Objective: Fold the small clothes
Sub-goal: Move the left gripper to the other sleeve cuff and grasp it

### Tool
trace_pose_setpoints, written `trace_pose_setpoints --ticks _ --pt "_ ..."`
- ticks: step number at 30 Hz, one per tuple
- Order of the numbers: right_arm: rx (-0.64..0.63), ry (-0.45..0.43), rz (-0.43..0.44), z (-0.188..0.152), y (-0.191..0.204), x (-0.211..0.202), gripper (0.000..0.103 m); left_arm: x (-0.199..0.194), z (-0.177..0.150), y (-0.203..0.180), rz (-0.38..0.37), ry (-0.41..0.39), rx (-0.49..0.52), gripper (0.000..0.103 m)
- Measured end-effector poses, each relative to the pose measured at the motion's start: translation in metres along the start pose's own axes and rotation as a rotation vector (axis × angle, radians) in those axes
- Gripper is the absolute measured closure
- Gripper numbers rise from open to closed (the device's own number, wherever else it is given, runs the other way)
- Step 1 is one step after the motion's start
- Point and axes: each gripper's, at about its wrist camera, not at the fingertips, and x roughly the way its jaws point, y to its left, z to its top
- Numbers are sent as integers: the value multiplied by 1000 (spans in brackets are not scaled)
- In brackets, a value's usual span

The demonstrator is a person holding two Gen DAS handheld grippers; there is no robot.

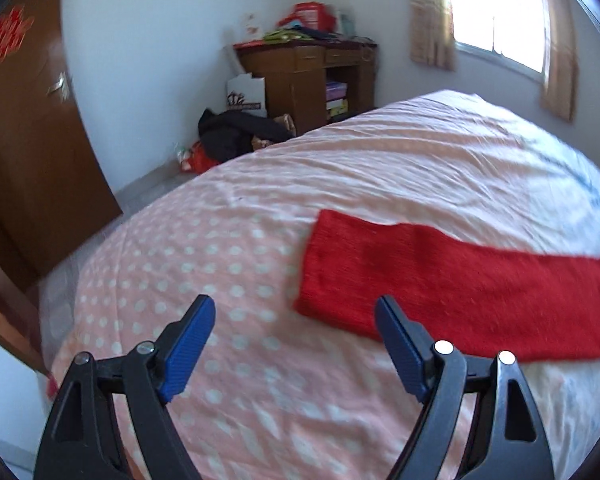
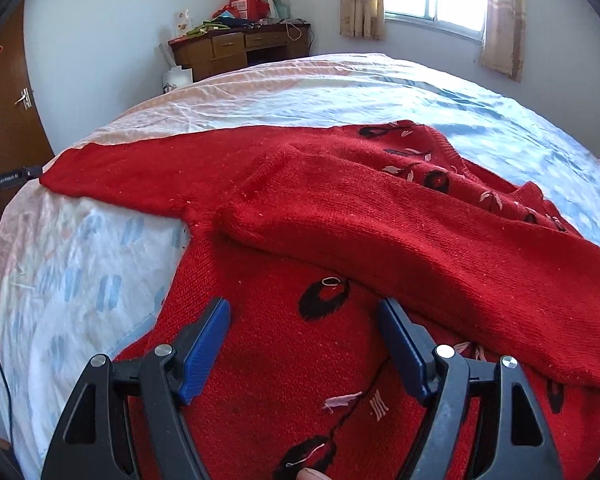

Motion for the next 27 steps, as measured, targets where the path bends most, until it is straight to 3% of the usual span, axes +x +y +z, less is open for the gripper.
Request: trace_pose_setpoints --ticks 4,7,15,16,18,19,22,27 --pt "8 -8 -5 -1 -2 -1 26 10 -3 6 -42 24 -51 23" --pt "5 -13 -16 -2 -1 -3 26 17 -3 1 -67 39 -58 34" --pt "6 -20 -23 -3 -1 -6 26 32 0 -12 -78 43 -56 35" --pt "5 -21 -25 -3 -1 -6 26 32 1 -11 -78 46 -56 38" --pt "4 -22 -26 -4 0 -7 26 32 4 -12 -85 40 -55 73" --pt "5 -23 -26 -4 0 -7 26 31 5 -12 -104 43 -51 84" --pt "5 -28 -31 -4 0 -8 26 19 6 -14 -132 36 -46 85" --pt "13 -31 -23 -4 -1 -8 26 -20 18 -28 -169 -54 9 85"
